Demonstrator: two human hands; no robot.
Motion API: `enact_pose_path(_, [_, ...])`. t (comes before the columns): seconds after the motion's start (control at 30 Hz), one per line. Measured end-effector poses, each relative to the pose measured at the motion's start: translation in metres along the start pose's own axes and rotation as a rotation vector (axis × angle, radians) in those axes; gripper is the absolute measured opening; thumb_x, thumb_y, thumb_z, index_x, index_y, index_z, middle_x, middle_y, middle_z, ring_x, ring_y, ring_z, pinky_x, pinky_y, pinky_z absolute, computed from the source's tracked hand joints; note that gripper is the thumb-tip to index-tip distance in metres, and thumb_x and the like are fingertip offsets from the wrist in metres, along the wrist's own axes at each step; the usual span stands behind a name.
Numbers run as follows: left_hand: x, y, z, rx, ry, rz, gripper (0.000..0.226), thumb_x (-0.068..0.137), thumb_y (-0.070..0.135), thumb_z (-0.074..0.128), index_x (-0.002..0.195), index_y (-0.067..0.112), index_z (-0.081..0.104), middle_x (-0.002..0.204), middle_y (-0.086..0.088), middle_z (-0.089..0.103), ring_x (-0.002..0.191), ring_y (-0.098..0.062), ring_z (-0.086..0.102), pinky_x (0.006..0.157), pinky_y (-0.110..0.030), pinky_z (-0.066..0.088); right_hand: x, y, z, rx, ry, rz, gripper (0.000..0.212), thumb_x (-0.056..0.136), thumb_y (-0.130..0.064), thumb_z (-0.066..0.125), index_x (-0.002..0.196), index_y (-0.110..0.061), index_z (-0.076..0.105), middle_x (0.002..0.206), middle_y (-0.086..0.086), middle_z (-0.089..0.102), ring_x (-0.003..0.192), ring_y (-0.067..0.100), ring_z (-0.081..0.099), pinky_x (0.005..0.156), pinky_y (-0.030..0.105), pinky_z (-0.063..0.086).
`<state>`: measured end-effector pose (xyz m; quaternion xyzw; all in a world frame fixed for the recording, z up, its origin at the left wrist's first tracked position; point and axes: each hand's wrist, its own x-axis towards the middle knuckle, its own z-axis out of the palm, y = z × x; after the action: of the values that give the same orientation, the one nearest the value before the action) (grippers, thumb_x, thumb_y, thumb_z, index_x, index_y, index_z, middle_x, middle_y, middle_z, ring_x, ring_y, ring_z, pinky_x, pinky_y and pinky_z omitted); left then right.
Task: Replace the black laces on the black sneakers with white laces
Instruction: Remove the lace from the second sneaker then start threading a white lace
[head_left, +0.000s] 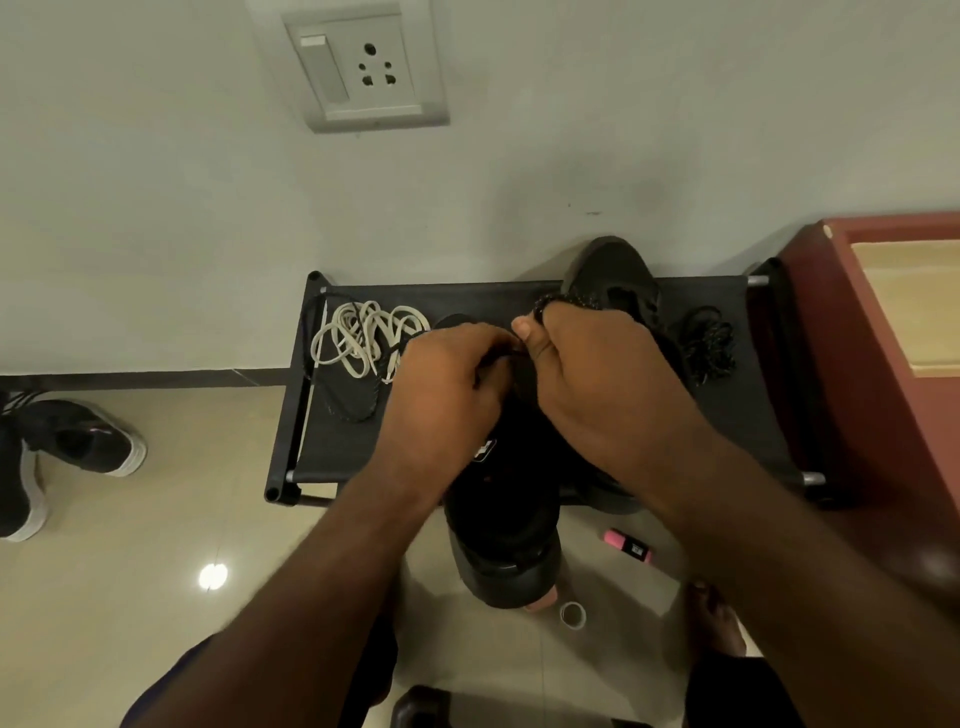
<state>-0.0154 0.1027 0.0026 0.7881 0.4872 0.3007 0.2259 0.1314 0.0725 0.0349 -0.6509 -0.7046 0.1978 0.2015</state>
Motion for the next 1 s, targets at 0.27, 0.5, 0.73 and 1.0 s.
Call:
enact_pose_path(0.27, [-0.008,-0.019,0.021,-0.041,-0.013,-0.164,0.019,0.086,0.029,0.059,0.092,0.015,0.071,0.091,0.000,0.067,0.088,-0.017,0.062,0.082,-0.031,0.049,-0.005,-0.007,-0.009,0.700,-0.595,0.389,0.043,0.105,-0.039,0.045,0.078,-0.010,0.063,0.047,-0.003,0.045,0.035,0.006,0.036,0.039,0.021,0.029])
enact_pose_path(0.5, [-0.025,-0.024,0.035,-0.073,-0.278,-0.404,0.059,0.078,0.057,0.039,0.118,0.018,0.057,0.130,-0.019,0.056,0.121,-0.036,0.051,0.108,-0.047,0.038,-0.010,-0.029,0.008,1.858,-0.600,0.301,0.044,0.096,-0.043,0.045,0.081,-0.009,0.070,0.067,0.007,0.070,0.056,0.014,0.069,0.054,0.024,0.058])
enact_pose_path(0.73, [-0.051,0.000,0.040,0.164,-0.188,-0.063,0.071,0.088,0.051,0.044,0.152,0.024,0.031,0.161,0.003,0.025,0.151,-0.014,0.008,0.121,-0.052,0.008,0.005,-0.016,0.020,0.623,0.166,-0.009,0.023,0.107,-0.027,0.045,0.116,-0.031,0.066,0.122,-0.017,0.066,0.120,-0.003,0.057,0.108,0.018,0.037])
enact_pose_path(1.0, [-0.054,-0.003,0.037,0.251,-0.200,-0.071,0.068,0.087,0.057,0.030,0.148,0.028,0.039,0.159,0.005,0.028,0.149,-0.015,0.008,0.119,-0.059,0.002,0.003,-0.030,0.011,-0.486,-0.284,0.019,0.024,0.103,-0.020,0.046,0.123,-0.013,0.058,0.124,0.008,0.062,0.115,0.024,0.059,0.103,0.038,0.043])
